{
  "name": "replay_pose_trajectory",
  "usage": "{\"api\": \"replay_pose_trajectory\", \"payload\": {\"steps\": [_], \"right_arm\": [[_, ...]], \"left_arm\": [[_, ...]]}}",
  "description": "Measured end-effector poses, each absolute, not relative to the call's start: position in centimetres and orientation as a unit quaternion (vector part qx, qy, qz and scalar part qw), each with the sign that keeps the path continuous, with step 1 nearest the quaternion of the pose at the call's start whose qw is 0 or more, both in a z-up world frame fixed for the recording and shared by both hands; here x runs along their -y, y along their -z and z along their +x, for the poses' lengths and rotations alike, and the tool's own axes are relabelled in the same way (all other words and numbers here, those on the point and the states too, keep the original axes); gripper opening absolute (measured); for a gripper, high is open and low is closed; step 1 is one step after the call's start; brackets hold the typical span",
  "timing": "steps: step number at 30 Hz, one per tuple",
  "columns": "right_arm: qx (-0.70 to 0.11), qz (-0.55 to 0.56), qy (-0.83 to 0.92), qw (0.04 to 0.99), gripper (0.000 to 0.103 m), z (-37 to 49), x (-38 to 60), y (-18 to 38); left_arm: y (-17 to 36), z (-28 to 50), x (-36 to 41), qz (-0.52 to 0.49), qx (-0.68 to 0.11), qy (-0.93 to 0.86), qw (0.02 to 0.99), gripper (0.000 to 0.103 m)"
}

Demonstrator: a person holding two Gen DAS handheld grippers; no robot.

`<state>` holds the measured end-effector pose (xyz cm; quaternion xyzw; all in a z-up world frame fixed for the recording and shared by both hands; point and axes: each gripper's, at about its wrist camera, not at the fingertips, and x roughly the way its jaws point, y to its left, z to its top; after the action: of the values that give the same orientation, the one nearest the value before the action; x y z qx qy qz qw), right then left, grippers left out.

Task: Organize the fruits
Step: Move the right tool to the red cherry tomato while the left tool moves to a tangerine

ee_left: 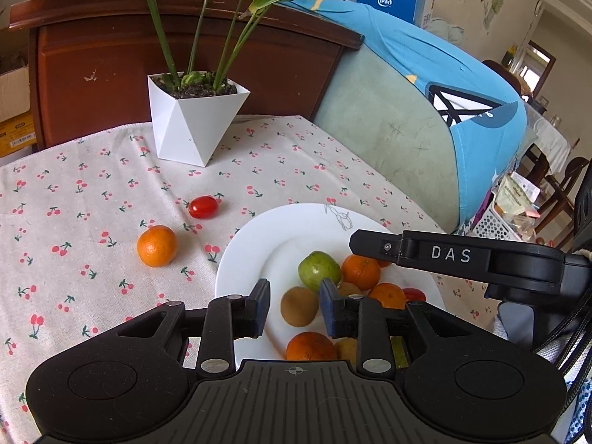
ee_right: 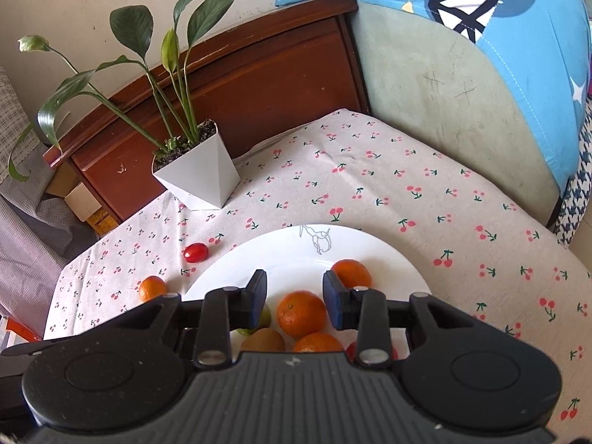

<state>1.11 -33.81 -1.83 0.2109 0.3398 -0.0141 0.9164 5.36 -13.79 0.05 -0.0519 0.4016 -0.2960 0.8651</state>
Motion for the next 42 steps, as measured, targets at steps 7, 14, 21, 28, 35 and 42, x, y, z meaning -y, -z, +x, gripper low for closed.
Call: {"api": "replay_pose_trajectory", "payload": {"steps": [7, 14, 21, 28, 35, 42], "right_arm": [[-0.319, 0.233, 0.014, 0.918, 0.036, 1.0, 34.0, 0.8], [-0.323, 0.221, -0.016, 0.920, 0.036, 1.6, 32.3, 0.8], [-0.322, 0.200, -0.046, 0.924, 0.036, 2.2, 30.3, 0.5], [-0.324, 0.194, -0.065, 0.924, 0.036, 3.0, 28.8, 0.5], [-0.327, 0.189, -0.075, 0.923, 0.036, 3.9, 27.8, 0.8], [-0.329, 0.193, -0.077, 0.921, 0.036, 4.8, 27.3, 1.0]], "left_arm": [[-1.5, 5.8, 12.3, -0.074, -0.385, 0.275, 0.878, 0.050], [-1.1, 6.8, 10.0, -0.074, -0.398, 0.219, 0.888, 0.050], [-0.4, 7.5, 8.0, -0.085, -0.404, 0.177, 0.894, 0.051], [0.6, 8.6, 7.1, -0.100, -0.405, 0.145, 0.897, 0.050], [1.4, 9.3, 7.6, -0.102, -0.389, 0.143, 0.904, 0.050], [2.3, 9.8, 8.6, -0.091, -0.379, 0.148, 0.909, 0.050]]}}
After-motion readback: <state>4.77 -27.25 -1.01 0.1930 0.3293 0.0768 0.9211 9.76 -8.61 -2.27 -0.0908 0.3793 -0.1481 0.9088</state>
